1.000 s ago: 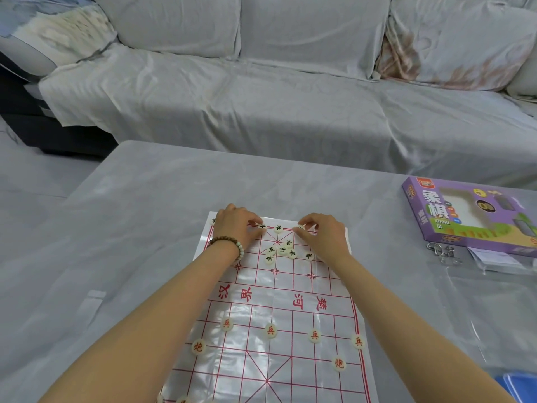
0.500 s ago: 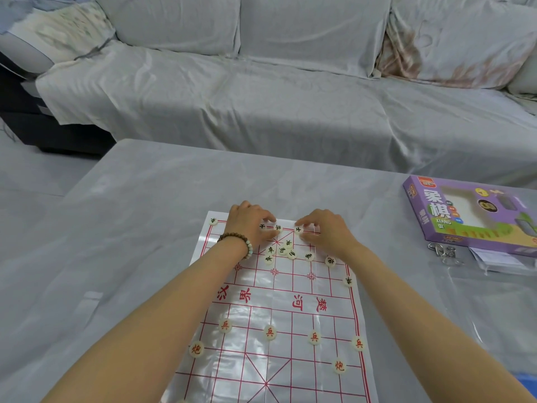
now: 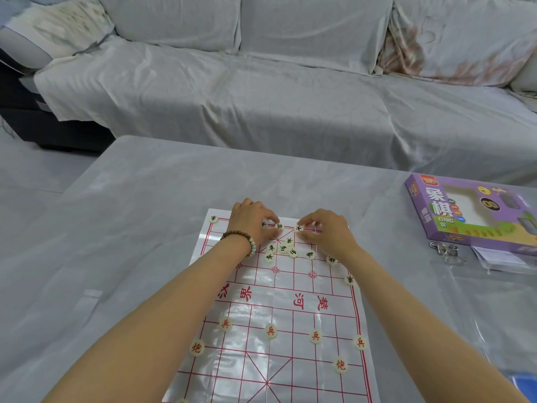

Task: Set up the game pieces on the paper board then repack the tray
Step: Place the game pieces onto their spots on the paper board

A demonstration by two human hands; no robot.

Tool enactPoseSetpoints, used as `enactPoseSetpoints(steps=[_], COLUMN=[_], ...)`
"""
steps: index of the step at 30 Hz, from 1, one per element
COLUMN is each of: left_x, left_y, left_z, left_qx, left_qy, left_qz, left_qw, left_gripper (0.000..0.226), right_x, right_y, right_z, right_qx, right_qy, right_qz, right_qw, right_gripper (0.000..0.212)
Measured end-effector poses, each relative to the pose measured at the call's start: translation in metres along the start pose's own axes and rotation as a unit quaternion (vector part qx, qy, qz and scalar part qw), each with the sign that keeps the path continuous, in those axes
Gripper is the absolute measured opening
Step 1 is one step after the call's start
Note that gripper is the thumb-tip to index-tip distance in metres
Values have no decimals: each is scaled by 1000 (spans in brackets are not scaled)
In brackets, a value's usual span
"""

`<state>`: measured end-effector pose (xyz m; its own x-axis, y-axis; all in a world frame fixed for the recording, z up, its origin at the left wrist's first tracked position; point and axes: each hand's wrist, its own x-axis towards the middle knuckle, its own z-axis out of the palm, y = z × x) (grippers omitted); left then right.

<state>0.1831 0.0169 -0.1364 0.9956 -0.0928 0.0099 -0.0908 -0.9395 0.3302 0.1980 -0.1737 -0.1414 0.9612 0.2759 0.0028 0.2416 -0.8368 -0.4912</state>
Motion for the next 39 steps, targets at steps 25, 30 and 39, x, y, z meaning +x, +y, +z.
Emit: enactPoseSetpoints(steps=[25,30,39], left_x=[-55,-72,-78], left_y=[-9,2,4], left_z=[-15,-10,-8], left_qx=[-62,-33,-21], left_qy=[9,-22,-24], left_qz=[15,12,-1], left_qw=[998,999,999], left_gripper=[37,42,42], right_x=[-41,-50,-57], right_y=[-6,-13,-6], right_z=[-10,-2,-5], right_qx=[10,-53,-121], right_qy=[19,12,-24], right_qz=[-17,-25,-33], right_qw=[1000,998,992], right_gripper=[21,31,25])
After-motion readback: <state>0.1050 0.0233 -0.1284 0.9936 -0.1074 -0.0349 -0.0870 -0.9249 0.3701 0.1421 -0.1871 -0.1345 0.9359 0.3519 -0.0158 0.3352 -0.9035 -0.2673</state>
